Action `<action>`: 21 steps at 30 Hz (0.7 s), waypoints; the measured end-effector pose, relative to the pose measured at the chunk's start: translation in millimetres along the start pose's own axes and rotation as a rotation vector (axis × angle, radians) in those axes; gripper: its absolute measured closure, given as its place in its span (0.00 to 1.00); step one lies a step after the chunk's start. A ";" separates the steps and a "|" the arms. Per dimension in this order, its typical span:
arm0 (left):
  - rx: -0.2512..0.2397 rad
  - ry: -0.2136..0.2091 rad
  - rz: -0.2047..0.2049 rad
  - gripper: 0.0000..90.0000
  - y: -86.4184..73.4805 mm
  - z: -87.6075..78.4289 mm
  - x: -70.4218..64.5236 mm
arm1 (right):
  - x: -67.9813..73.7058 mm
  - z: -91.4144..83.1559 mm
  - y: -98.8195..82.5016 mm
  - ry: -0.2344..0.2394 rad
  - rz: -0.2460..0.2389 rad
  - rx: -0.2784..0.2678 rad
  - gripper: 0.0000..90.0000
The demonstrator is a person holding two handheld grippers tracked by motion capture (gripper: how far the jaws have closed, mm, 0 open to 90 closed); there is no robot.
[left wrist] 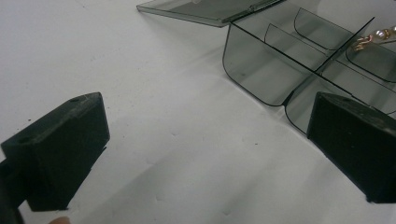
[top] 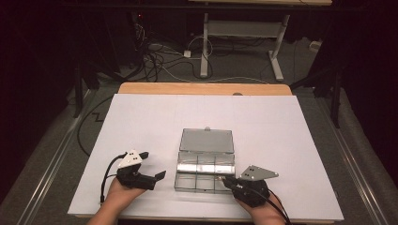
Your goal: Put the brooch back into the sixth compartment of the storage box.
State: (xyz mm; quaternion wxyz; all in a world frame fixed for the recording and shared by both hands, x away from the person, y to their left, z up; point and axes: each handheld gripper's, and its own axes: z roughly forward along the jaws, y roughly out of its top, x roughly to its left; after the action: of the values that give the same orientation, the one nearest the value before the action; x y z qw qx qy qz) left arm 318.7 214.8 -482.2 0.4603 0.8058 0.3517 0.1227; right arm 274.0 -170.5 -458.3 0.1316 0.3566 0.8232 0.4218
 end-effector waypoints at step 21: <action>0.001 -0.004 0.002 0.00 0.1 0.0 0.1 | -4.0 -13.9 5.0 0.035 0.014 -0.076 0.82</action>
State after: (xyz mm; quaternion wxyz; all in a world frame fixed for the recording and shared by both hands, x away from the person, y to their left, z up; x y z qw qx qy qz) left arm 318.9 214.8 -482.1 0.4606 0.8065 0.3502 0.1216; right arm 272.1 -179.7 -446.2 0.1277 0.3498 0.8062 0.4598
